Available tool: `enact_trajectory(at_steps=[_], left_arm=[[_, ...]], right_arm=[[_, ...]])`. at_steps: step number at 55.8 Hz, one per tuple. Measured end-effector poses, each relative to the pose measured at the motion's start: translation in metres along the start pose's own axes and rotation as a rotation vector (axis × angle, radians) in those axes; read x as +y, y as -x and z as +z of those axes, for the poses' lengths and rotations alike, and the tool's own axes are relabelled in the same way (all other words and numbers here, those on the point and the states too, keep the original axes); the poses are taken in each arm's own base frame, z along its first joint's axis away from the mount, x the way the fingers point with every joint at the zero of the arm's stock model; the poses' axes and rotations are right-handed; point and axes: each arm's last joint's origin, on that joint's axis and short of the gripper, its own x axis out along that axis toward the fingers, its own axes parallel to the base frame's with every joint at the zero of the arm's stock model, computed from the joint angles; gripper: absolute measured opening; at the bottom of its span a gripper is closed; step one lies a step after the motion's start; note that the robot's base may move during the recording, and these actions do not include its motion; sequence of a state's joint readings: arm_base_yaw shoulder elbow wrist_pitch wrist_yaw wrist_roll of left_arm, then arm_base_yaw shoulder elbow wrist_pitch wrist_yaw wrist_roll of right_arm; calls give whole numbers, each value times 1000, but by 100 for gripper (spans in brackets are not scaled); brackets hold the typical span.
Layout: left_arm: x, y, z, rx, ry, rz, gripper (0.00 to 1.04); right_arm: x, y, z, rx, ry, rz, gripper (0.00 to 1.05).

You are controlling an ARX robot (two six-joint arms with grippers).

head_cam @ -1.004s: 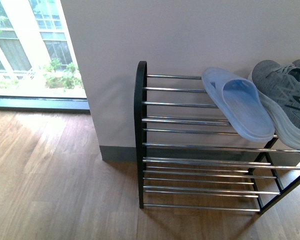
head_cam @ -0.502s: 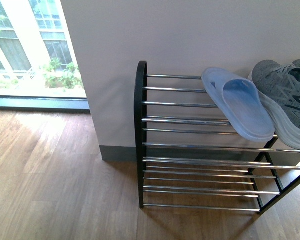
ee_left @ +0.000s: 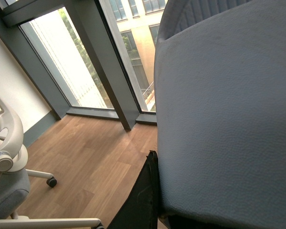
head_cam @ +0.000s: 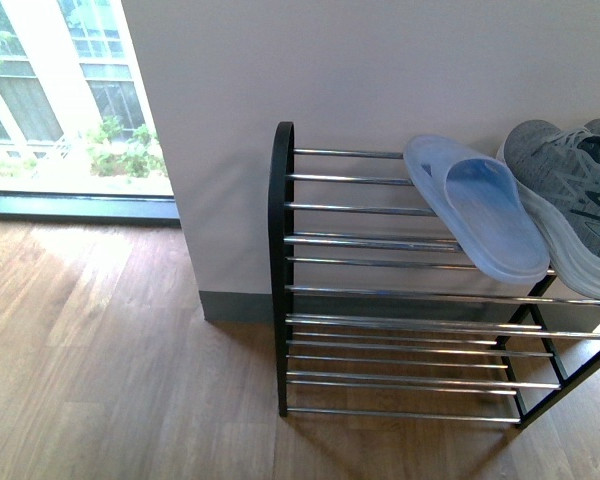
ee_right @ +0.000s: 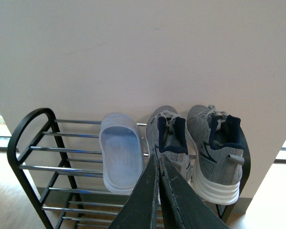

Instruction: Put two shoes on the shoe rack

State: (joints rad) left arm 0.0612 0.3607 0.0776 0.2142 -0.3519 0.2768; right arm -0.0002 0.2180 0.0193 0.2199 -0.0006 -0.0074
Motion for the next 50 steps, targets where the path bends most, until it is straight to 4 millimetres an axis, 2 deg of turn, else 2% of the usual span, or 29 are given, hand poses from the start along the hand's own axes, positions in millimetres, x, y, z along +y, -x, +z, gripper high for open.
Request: enact_trajectory(at_steps=[12,20,39,50], left_arm=[[0,0,0,0,0,0,2],[0,0,0,0,0,0,2],[0,0,0,0,0,0,2],[0,0,0,0,0,0,2]], right_arm=[[0,3,0,0,0,0,1],[0,13,-3,11,0,-1,1],[0,14,-3,5,0,-1,1],[0,14,-3,5,0,-1,28]])
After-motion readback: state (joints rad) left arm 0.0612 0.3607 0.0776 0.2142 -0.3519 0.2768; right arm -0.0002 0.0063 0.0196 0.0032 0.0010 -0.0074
